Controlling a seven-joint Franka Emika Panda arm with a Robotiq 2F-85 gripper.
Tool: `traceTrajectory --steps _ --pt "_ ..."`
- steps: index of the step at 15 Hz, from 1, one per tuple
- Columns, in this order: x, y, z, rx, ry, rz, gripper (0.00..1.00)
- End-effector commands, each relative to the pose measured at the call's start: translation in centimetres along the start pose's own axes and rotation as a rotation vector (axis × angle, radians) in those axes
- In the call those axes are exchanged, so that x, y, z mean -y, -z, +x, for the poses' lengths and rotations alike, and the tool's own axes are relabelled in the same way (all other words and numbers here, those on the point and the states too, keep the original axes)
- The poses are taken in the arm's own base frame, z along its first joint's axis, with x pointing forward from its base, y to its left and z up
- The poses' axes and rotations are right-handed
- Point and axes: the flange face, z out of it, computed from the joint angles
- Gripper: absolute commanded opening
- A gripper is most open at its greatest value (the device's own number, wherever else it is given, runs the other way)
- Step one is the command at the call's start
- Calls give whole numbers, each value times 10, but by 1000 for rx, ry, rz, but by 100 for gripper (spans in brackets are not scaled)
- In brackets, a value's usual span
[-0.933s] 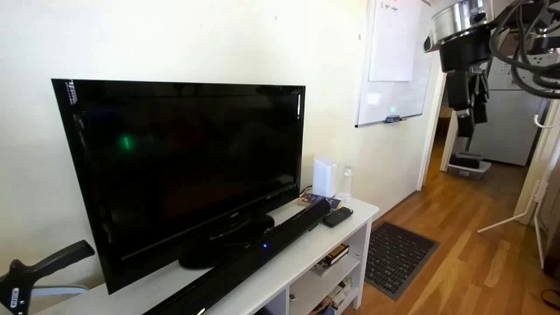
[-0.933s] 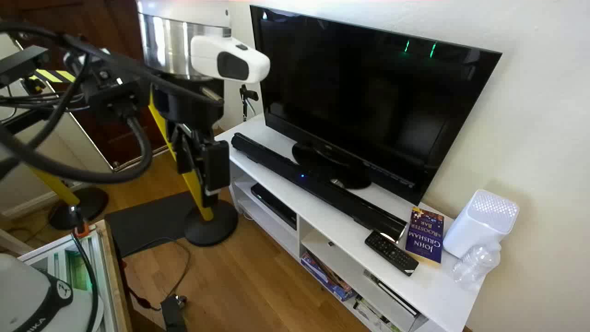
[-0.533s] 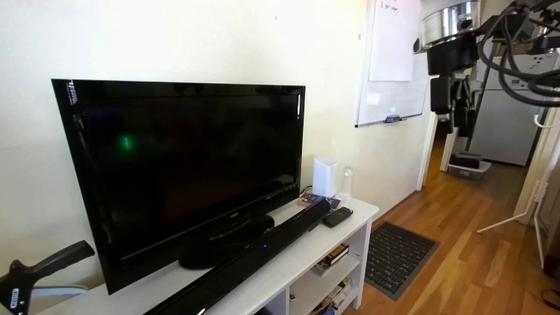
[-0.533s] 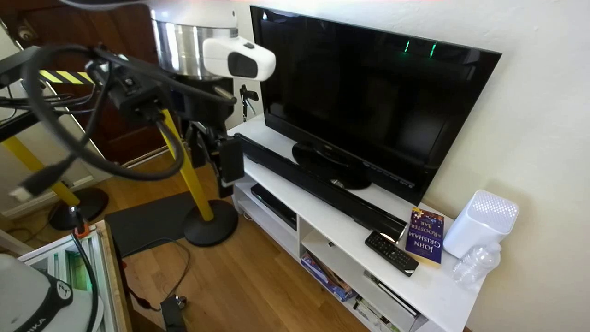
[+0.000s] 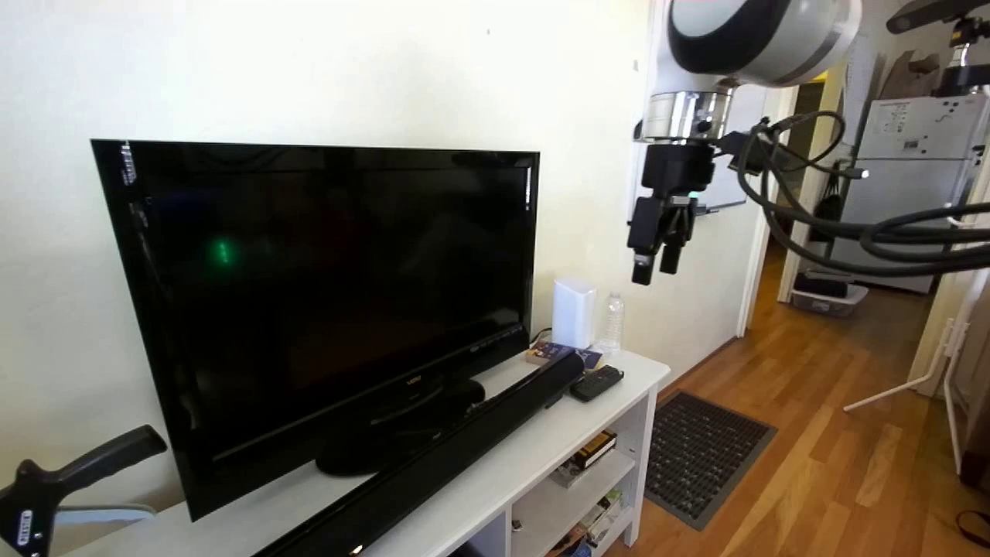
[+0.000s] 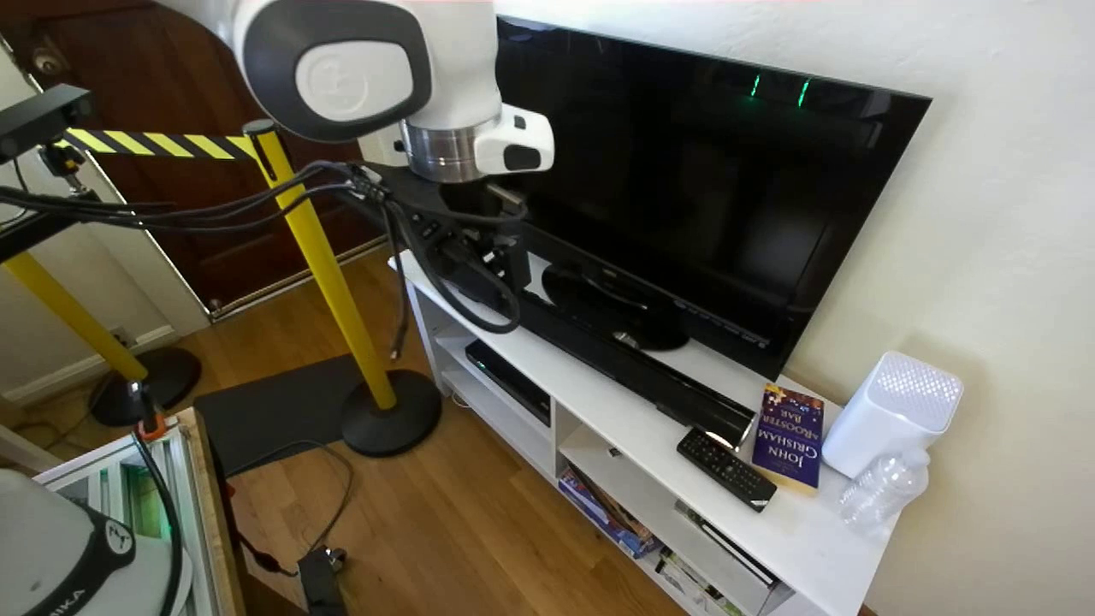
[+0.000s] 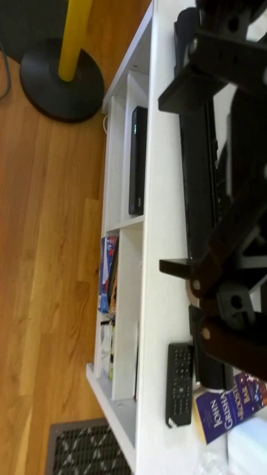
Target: Turn off the home theatre
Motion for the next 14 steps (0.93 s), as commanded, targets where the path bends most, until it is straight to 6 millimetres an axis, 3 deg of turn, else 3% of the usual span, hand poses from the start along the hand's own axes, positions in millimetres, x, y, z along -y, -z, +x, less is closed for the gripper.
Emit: traceTrajectory --steps 1,5,9,10,14 --pt "22 -34 45 -85 102 62 100" --pt "57 -59 101 -260 141 92 100" --pt "71 -82 141 -384 151 31 100" --pt "74 -69 120 -350 152 38 100" --pt "73 -86 136 -369 147 33 100"
